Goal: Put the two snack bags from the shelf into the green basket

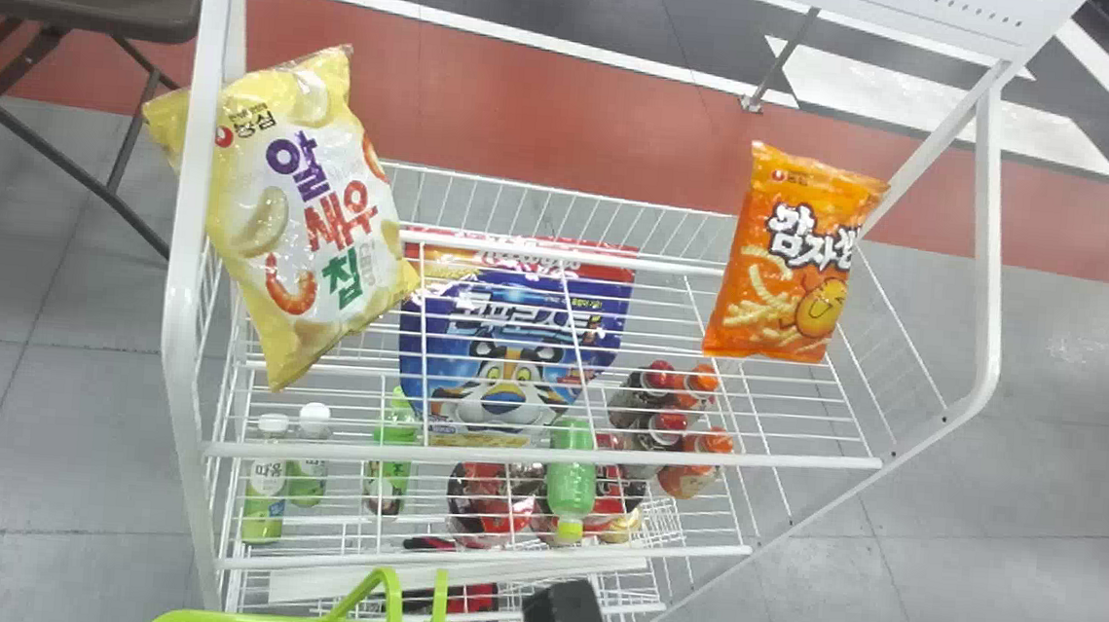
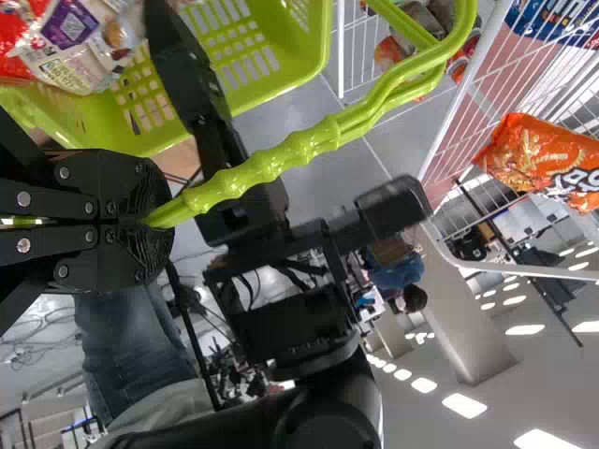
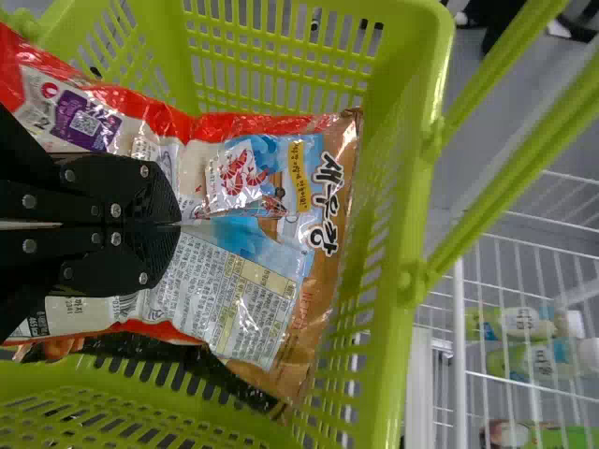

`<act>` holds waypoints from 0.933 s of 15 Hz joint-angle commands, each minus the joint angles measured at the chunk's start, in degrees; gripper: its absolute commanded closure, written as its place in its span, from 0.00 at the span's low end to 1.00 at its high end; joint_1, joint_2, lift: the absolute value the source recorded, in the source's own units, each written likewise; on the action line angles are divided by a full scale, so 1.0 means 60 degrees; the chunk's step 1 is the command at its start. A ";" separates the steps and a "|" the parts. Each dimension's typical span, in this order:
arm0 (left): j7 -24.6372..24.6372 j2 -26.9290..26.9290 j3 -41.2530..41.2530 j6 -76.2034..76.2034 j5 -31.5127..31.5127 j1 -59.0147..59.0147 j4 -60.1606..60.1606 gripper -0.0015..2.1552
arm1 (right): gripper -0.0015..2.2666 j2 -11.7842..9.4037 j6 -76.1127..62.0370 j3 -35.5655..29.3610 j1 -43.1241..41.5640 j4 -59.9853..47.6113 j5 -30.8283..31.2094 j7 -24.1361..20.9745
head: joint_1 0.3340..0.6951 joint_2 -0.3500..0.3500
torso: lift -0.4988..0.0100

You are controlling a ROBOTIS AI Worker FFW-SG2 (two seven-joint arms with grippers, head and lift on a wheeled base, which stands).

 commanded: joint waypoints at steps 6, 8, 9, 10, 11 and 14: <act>-0.0014 0.0036 0.0017 -0.0046 0.0000 0.0035 -0.0014 0.84 | 0.02 0.0013 0.0020 -0.0248 -0.0109 0.0061 0.0251 0.0011 | 1.00 0.00 | 0.96; -0.0014 0.0036 0.0002 -0.0046 0.0000 0.0035 -0.0014 0.84 | 0.03 0.0028 0.0020 -0.0673 0.0258 -0.0671 0.0236 0.0011 | 1.00 0.00 | 0.96; -0.0014 0.0036 0.0002 -0.0046 0.0000 0.0035 -0.0014 0.84 | 0.03 0.0042 0.0020 -0.0922 0.0448 -0.1125 0.0192 -0.0004 | 1.00 0.00 | 0.96; 0.0001 0.0036 0.0002 -0.0046 0.0000 0.0035 0.0001 0.84 | 0.03 0.0130 0.0020 -0.1288 0.0580 -0.1521 0.0031 0.0011 | 1.00 0.00 | 0.96; 0.0001 0.0021 0.0002 -0.0046 0.0000 0.0035 0.0001 0.84 | 0.03 0.0204 0.0020 -0.1713 0.0756 -0.1931 -0.0218 0.0025 | 1.00 0.00 | 0.96; 0.0015 -0.0023 0.0017 -0.0105 0.0000 0.0035 0.0059 0.84 | 0.03 0.0716 -0.0879 -0.2695 0.1224 -0.2737 -0.0599 0.0128 | 1.00 0.00 | 0.96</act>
